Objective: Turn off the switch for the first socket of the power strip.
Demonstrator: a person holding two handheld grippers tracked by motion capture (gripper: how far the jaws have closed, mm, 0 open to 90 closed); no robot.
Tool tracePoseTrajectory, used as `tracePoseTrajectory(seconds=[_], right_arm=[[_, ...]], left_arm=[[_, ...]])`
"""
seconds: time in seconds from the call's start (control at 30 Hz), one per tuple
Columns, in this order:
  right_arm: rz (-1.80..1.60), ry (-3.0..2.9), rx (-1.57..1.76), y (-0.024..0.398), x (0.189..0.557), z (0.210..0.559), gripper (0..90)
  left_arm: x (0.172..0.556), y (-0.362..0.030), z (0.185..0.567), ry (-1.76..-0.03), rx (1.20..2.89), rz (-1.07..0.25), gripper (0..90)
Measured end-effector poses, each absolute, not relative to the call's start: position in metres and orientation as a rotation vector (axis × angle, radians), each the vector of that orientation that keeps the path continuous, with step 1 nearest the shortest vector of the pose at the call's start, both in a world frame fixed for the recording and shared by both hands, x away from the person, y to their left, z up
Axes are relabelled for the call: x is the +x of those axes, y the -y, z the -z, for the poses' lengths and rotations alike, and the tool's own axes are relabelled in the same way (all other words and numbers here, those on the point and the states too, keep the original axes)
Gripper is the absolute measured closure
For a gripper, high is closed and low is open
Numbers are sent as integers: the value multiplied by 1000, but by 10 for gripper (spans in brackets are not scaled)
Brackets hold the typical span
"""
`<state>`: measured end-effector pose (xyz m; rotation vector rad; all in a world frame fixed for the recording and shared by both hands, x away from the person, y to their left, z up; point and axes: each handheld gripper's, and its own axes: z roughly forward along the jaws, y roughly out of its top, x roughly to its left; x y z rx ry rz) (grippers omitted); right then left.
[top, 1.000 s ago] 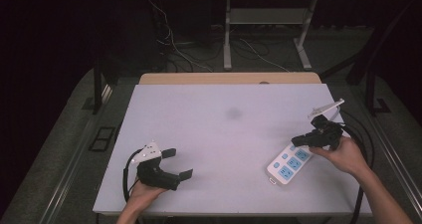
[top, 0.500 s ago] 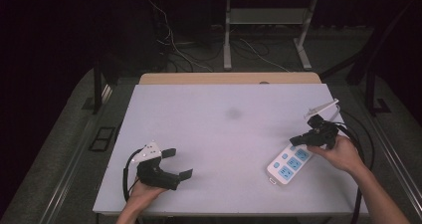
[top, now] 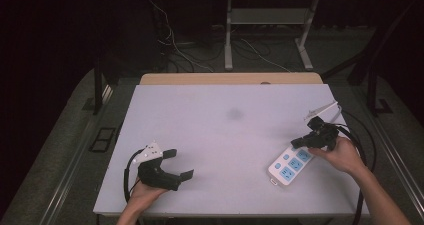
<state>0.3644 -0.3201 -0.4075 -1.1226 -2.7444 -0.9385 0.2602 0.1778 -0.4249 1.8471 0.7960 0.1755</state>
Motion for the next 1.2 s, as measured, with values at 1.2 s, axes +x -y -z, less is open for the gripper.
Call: tracePoseTrajectory(seconds=[1.2], right_arm=[[938,2793,-1073,317,360,412,900]], left_arm=[[260,-176,426,-787,1864,-176,0]])
